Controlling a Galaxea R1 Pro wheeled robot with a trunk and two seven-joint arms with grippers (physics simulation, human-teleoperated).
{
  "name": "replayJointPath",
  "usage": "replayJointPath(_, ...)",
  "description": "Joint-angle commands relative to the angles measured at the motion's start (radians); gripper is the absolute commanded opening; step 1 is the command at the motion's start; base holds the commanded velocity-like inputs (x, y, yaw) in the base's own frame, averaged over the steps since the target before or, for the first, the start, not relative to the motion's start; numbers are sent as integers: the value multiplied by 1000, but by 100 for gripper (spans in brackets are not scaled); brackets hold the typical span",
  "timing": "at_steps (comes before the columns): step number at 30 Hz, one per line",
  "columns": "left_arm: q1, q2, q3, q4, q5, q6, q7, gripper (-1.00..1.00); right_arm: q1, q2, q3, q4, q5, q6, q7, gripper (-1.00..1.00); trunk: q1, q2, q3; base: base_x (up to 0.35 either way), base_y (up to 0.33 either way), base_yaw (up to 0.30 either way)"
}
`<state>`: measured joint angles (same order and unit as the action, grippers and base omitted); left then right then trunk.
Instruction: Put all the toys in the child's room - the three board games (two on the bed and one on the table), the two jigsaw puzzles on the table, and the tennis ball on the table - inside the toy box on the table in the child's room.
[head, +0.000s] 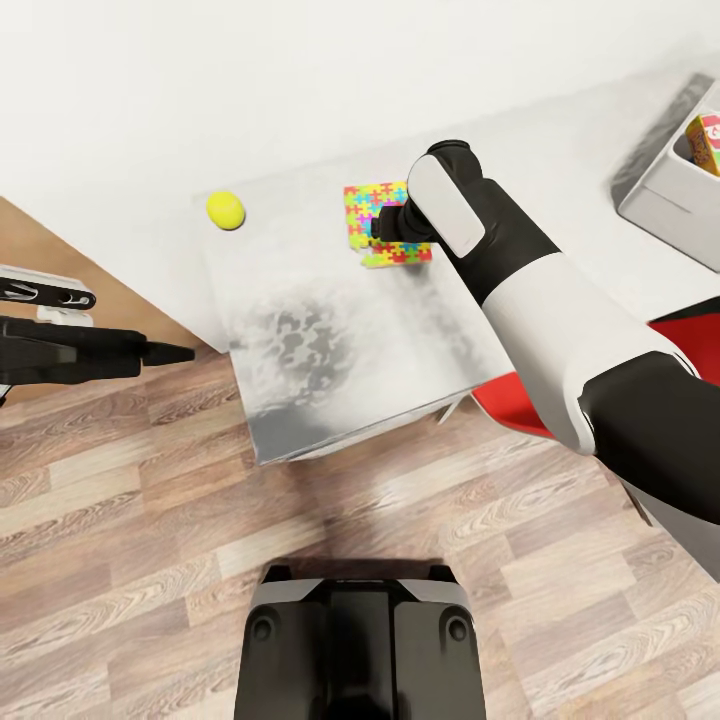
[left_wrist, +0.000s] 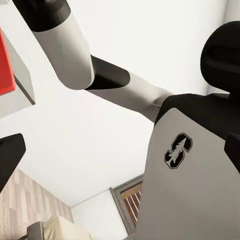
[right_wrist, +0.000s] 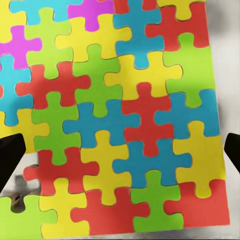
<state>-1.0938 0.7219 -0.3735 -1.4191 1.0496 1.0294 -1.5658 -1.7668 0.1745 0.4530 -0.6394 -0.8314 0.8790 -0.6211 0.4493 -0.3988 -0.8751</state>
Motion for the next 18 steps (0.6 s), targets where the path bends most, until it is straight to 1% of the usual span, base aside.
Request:
replayJointPath(1,-1,1,-3,0,1,11,-5,100,0,0,4,32,-31,-1,-9,100,1,-1,-1,-82,0,0)
replayJointPath(13,-1,1,-3,0,1,11,-5,100,0,0,4,32,-31,1,-9,100,1,-1,-1,-51,0,0)
replayJointPath(18,-1,1,-3,0,1,11,-5,100,0,0,4,32,-31,1,-9,100,1,-1,-1,-97,66,0)
